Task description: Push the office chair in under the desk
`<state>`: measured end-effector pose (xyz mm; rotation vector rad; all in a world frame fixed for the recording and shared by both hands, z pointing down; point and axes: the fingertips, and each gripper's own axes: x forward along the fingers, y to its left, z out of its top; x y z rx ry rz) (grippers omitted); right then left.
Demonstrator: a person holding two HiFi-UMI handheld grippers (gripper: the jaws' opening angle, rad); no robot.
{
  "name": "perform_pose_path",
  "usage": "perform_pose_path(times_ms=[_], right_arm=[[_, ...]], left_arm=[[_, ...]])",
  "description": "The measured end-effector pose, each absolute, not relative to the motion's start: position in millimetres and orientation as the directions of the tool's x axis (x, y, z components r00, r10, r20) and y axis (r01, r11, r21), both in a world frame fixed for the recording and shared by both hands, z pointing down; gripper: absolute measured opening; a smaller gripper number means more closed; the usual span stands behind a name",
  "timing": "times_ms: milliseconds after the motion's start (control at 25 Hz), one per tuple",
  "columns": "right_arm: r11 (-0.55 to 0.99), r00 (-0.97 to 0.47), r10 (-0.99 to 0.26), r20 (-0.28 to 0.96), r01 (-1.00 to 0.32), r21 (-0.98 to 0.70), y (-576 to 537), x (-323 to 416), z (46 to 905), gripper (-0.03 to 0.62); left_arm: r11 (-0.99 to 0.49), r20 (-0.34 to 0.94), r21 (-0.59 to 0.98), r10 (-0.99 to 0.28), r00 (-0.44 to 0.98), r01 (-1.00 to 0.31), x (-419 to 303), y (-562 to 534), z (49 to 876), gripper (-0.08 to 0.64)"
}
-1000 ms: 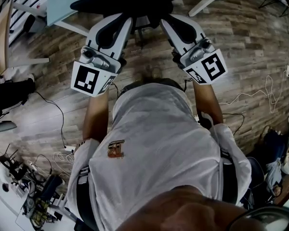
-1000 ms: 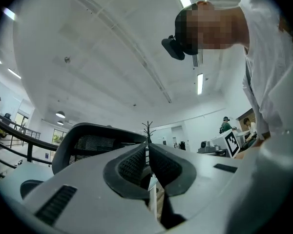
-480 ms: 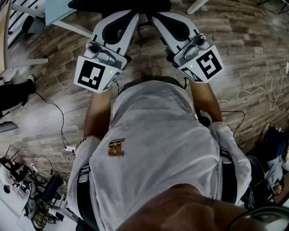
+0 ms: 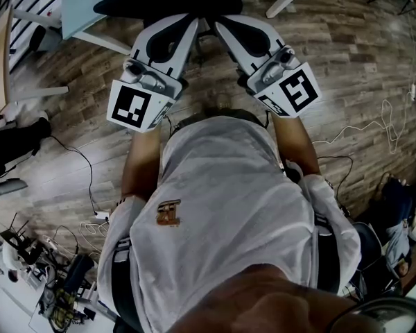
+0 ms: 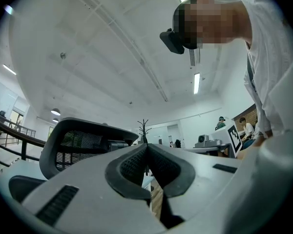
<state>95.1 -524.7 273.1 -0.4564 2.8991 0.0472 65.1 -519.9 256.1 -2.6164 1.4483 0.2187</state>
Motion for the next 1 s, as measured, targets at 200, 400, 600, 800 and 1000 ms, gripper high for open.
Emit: perform_pose_path(times_ms=[200, 400, 600, 800, 1000], right_arm=[[0.950, -0.930, -0.306, -0.204, -0.312, -0.003, -527.0, 99.6, 277.1, 0.034], [0.951, -0.931, -0.305, -0.202, -0.311, -0.005, -521.8, 97.4, 278.6, 0.034], [0.951, -0.931, -0.303, -0.205, -0.309, -0.007, -522.9, 96.8, 278.1, 0.034], [0.952, -0.931, -0.300, -0.207, -0.306, -0.005, -520.8, 91.3, 273.4, 0.032], [0.953, -0.934, -0.296, -0.200, -0.301, -0.006, -525.0, 90.8, 274.3, 0.033]], left_arm=[[-0.531, -0.192, -0.055, -0.826, 0.530, -0.846, 70.9, -522.0, 260.3, 0.018], [-0.531, -0.193, -0.056, -0.825, 0.531, -0.846, 68.6, -517.2, 260.9, 0.018], [-0.531, -0.189, -0.054, -0.826, 0.531, -0.846, 67.3, -518.2, 262.4, 0.018], [-0.531, -0.192, -0.056, -0.826, 0.531, -0.846, 60.9, -516.1, 257.7, 0.018], [-0.531, -0.184, -0.059, -0.826, 0.532, -0.845, 60.2, -520.5, 259.2, 0.018]])
